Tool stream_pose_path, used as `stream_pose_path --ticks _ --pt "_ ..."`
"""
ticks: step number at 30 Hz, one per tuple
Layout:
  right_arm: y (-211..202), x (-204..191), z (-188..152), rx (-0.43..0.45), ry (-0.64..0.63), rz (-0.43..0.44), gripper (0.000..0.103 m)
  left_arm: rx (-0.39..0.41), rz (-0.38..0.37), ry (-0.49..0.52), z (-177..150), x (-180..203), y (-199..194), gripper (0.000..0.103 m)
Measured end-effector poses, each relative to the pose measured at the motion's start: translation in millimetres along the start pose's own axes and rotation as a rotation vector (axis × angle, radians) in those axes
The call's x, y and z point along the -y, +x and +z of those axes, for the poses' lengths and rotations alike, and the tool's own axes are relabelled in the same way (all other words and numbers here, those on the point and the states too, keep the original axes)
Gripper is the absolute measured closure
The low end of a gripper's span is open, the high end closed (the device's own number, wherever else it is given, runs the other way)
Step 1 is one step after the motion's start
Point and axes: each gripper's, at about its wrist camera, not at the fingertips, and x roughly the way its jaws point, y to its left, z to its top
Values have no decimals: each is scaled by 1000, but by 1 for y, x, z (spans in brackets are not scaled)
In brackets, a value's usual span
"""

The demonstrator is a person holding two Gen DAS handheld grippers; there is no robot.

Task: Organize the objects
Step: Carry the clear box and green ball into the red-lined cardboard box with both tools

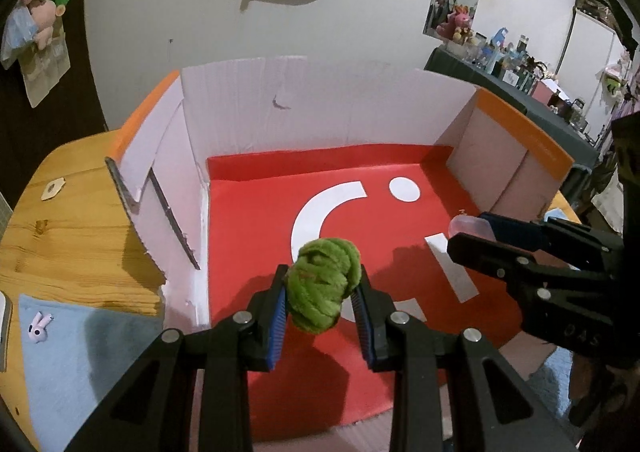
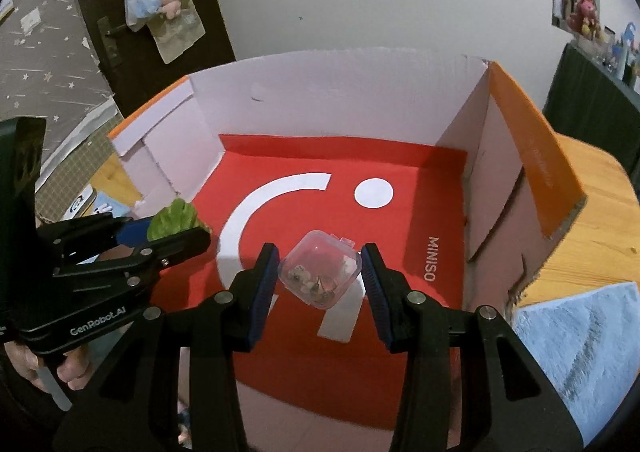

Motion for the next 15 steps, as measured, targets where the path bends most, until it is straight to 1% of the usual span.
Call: stream_pose_path --ticks 5,9,12,15 --pt "10 4 0 -20 0 -8 62 -20 -5 -6 1 -2 9 72" --pt "18 2 4 -41 -23 -33 62 -30 -9 -7 3 -4 12 72" --pt "25 1 5 -60 -38 -68 62 -40 -13 -9 5 -6 16 72" --pt "25 3 5 -69 -27 -61 62 -51 -17 -16 5 -8 20 72"
